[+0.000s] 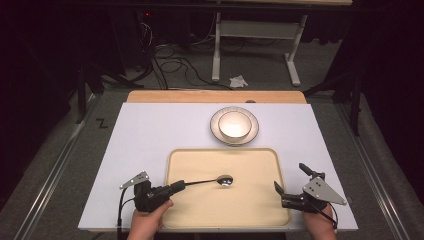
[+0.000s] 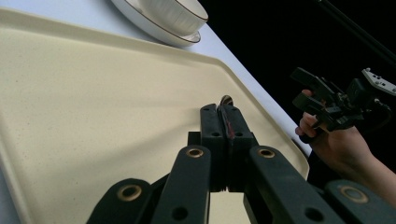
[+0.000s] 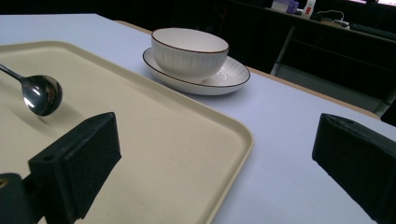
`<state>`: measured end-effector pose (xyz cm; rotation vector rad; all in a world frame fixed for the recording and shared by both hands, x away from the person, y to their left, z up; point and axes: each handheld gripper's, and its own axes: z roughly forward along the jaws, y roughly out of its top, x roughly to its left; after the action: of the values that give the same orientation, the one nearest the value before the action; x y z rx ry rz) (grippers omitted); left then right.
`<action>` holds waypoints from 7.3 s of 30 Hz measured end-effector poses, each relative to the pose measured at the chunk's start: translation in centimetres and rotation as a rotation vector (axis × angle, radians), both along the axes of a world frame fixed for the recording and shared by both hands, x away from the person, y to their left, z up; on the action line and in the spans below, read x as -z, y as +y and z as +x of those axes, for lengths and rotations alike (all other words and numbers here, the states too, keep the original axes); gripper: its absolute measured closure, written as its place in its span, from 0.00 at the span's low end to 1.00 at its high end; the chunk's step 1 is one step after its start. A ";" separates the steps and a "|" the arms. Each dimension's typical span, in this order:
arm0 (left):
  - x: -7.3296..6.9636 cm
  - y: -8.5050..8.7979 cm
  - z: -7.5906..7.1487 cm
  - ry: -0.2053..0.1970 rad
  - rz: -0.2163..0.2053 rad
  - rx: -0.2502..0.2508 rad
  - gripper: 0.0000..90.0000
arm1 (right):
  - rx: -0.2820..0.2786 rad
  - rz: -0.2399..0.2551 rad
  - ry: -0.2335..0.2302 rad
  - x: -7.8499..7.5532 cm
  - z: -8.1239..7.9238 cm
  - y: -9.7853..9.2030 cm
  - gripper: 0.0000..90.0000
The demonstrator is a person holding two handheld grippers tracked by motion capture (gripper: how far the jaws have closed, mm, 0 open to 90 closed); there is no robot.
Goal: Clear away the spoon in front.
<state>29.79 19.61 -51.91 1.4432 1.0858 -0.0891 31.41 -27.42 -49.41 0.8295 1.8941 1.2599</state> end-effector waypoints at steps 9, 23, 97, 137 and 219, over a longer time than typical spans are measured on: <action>0.5 -0.1 0.2 0.040 -0.007 -0.003 0.99 | 0.000 0.001 0.001 0.0 0.0 0.0 0.02; 0.9 -0.1 0.3 0.067 0.018 -0.025 0.94 | -0.004 -0.005 -0.002 0.0 0.0 0.0 0.02; -1.6 -5.2 -0.6 -0.033 0.659 0.085 1.00 | -0.008 -0.010 0.000 0.0 0.0 0.2 0.02; -0.9 -11.4 5.6 -0.004 0.738 0.069 1.00 | -0.009 -0.010 -0.005 -0.1 -0.1 -0.1 0.02; -2.6 6.3 -2.6 -0.157 0.586 -0.243 0.01 | -0.006 0.000 0.019 0.0 0.1 0.1 0.01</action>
<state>27.20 25.88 -49.32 1.7800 1.2021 0.5476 31.46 -27.34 -49.37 0.8386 1.9131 1.2599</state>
